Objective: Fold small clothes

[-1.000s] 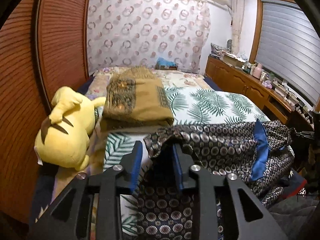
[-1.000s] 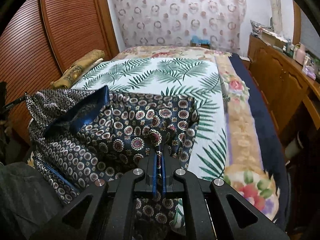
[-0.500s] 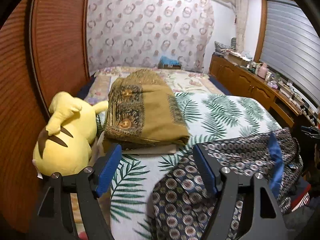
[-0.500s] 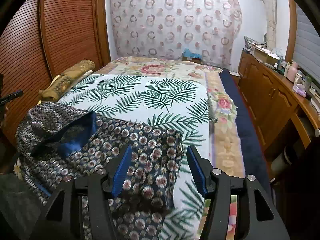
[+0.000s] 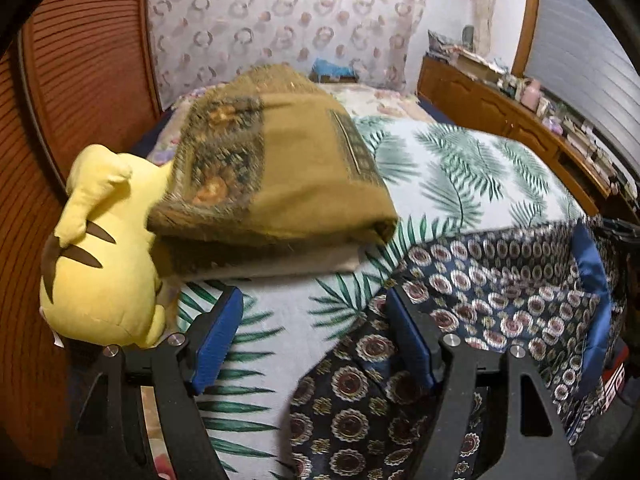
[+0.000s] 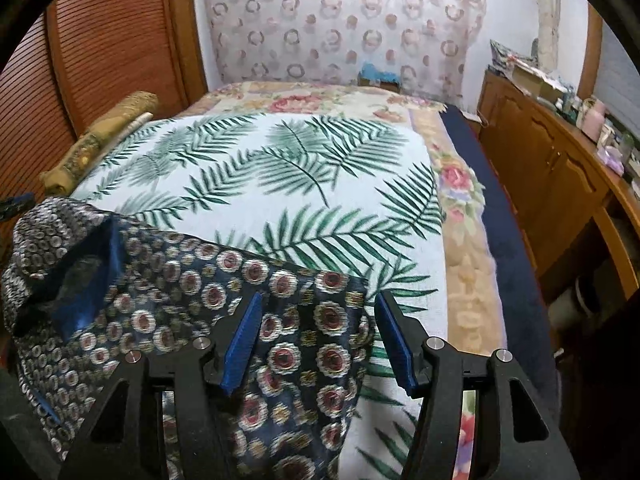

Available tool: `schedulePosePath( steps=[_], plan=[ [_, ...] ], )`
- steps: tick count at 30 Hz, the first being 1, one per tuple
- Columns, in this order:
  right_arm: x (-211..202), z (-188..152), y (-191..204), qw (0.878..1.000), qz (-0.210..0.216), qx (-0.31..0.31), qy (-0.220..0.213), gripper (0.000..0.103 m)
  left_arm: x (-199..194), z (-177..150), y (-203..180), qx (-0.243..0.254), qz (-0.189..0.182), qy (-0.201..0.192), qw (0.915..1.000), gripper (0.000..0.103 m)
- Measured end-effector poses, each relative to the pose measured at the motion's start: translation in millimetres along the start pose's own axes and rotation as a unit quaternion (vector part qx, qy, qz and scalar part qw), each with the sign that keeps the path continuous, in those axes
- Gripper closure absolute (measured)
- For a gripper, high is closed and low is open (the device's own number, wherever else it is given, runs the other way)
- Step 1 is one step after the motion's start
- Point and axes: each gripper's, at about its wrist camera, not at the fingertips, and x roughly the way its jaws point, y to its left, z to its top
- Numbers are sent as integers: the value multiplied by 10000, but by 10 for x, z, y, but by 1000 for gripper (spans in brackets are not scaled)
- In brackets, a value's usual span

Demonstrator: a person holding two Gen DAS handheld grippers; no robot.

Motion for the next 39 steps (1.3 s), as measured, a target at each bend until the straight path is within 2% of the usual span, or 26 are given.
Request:
schedulePosePath(
  steps=[5, 23, 24, 26, 28, 29, 30, 31, 35, 39],
  plan=[
    [170, -23, -65, 9995, 64, 119, 276, 39, 108, -82, -63, 102, -41, 253, 9996, 28],
    [183, -90, -47, 10000, 31, -5, 56, 39, -19, -315, -150, 15, -263, 190, 9995, 29],
    [180, -94, -48, 10000, 34, -6, 54, 39, -26, -322, -165, 46, -275, 174, 9995, 33],
    [174, -99, -37, 9999, 97, -37, 38, 47, -52, -339, -203, 137, -383, 139, 9991, 46],
    [150, -106, -5, 9997, 232, -123, 21, 68, -79, -350, -244, 211, -550, 176, 9981, 67],
    [140, -108, 17, 9992, 349, -172, 24, 74, -88, -351, -266, 237, -600, 194, 9977, 73],
    [132, -109, 42, 9985, 488, -230, 54, 84, -100, -350, -292, 274, -637, 202, 9974, 85],
    [125, -108, 63, 9978, 594, -277, 101, 89, -129, -349, -334, 352, -667, 191, 9970, 91],
    [-1, -97, 144, 9958, 750, -519, -18, 93, -312, -287, -463, 470, -537, -107, 9974, 95],
    [-358, 48, 105, 9946, 702, -483, -589, 94, -595, -78, -545, 410, -576, -617, 9956, 96]
  ],
)
